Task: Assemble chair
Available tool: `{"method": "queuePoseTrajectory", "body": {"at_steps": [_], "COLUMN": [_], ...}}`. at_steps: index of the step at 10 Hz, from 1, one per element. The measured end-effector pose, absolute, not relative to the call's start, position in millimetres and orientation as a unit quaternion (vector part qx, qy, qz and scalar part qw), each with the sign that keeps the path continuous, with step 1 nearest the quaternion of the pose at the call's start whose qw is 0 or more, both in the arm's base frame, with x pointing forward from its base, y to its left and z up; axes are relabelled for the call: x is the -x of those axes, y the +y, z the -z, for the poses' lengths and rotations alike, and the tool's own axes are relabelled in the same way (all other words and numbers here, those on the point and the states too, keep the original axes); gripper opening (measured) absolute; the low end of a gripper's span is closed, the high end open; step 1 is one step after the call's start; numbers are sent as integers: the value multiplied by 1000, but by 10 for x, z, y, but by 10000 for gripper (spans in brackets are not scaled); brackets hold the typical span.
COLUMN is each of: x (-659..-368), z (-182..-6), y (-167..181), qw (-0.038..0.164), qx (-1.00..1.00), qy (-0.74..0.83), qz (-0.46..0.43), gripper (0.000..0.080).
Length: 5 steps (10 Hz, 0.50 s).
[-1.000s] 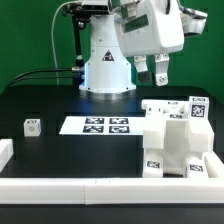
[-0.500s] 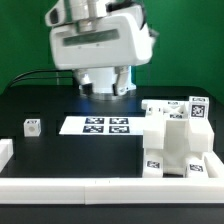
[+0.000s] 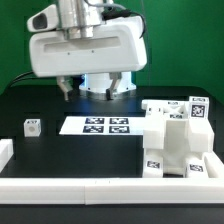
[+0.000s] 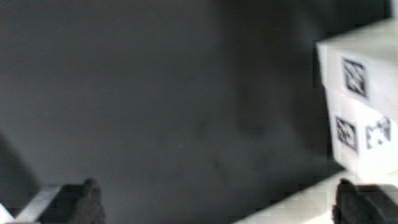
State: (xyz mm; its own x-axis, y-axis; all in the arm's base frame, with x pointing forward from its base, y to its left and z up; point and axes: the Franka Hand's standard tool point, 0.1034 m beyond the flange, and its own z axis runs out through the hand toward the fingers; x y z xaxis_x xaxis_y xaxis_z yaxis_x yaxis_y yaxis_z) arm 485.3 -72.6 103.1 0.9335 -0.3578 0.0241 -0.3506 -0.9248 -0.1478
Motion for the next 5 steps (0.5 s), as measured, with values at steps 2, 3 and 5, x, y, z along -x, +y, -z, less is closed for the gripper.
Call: {"method": "queuePoseTrajectory", "body": {"at_steps": [2, 3, 5], "x": [-4620, -4517, -4438], "z": [-964, -946, -924], "y": [-1014, -1154, -1206], "qw": [72, 68, 58], "qx": [993, 996, 998], "qy": [88, 53, 38], "qz": [-8, -11, 0], "gripper": [649, 649, 649]}}
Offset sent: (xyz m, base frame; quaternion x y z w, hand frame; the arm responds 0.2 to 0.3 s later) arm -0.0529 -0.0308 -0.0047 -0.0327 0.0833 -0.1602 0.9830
